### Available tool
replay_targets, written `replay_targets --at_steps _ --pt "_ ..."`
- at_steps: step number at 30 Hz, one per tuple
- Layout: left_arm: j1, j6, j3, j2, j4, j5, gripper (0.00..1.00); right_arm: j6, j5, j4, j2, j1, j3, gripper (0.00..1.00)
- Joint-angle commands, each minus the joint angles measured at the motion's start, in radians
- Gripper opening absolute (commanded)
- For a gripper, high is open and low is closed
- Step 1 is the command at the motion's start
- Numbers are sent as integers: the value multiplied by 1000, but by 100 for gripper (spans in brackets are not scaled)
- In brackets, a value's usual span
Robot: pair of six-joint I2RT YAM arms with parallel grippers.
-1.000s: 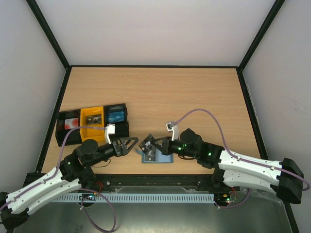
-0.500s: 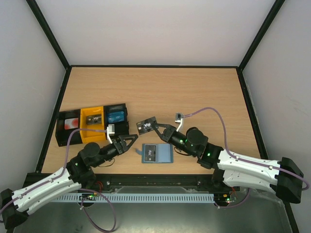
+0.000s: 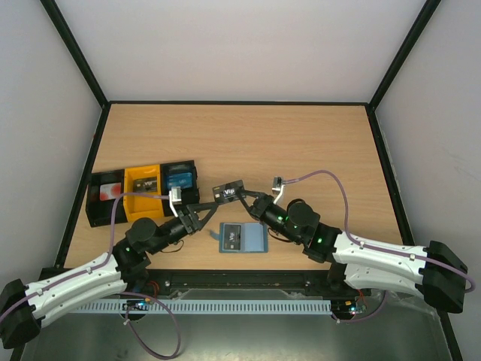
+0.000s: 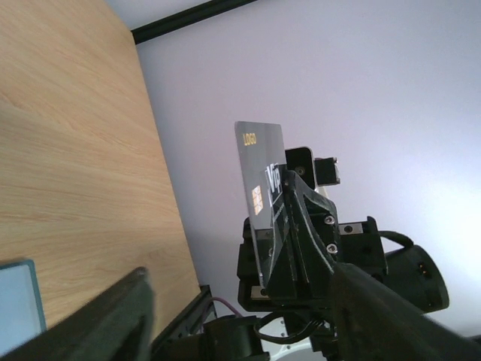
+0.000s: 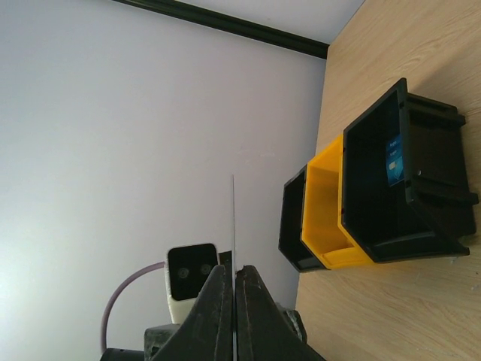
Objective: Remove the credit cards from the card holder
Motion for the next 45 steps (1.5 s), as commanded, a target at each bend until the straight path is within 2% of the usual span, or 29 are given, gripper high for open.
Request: replay_targets --at_steps 1,3,12,15,19,22,23,30,36,38,39,45 --pt "-1 20 11 3 75 -16 51 20 22 53 9 1 -12 2" --pt "-1 23 9 -3 71 -28 43 22 17 55 11 1 -20 2" --pt "0 33 -6 6 90 -74 31 55 -6 98 29 1 -51 2" --pt "1 39 1 27 90 -71 34 65 -10 111 35 3 -60 2" --pt "1 35 0 44 83 -70 47 72 0 119 24 1 -72 2" --pt "1 34 -6 50 95 -67 47 67 17 110 8 2 -78 2" --pt "2 30 -10 53 110 -63 45 68 23 110 3 2 -81 2" --pt "2 31 -11 78 141 -57 16 67 13 127 14 2 -85 2" --pt "1 34 -8 87 135 -61 14 74 5 140 21 2 -95 2" --pt "1 39 -7 89 137 -61 4 73 5 135 18 2 -96 2" --pt "1 41 -6 88 135 -65 3 73 3 133 16 2 -95 2" --pt "4 57 -2 66 106 -86 3 67 4 104 -3 2 -109 6"
